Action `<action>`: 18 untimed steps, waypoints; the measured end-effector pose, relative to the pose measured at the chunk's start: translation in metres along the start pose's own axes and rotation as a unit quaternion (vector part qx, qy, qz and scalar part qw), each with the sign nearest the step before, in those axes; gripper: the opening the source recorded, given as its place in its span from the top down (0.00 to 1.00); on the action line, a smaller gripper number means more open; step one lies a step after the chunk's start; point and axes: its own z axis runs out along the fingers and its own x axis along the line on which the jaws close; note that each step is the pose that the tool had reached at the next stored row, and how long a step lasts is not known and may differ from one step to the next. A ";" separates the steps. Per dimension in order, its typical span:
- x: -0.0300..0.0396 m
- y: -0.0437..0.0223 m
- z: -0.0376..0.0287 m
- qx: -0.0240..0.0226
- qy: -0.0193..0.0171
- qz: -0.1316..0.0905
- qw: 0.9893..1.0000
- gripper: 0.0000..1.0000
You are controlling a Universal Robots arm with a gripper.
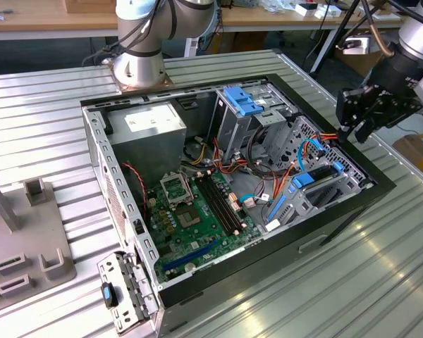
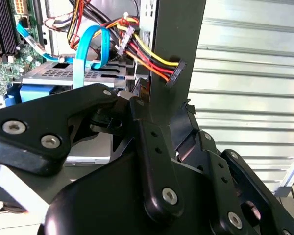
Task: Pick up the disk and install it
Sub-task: 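Insert the first disk wire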
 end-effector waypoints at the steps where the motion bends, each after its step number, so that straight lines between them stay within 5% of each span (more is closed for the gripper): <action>1: -0.0012 -0.0027 0.0001 0.000 0.000 0.000 1.000 0.56; 18: 0.0051 -0.0084 0.0107 0.000 0.000 0.000 1.000 0.56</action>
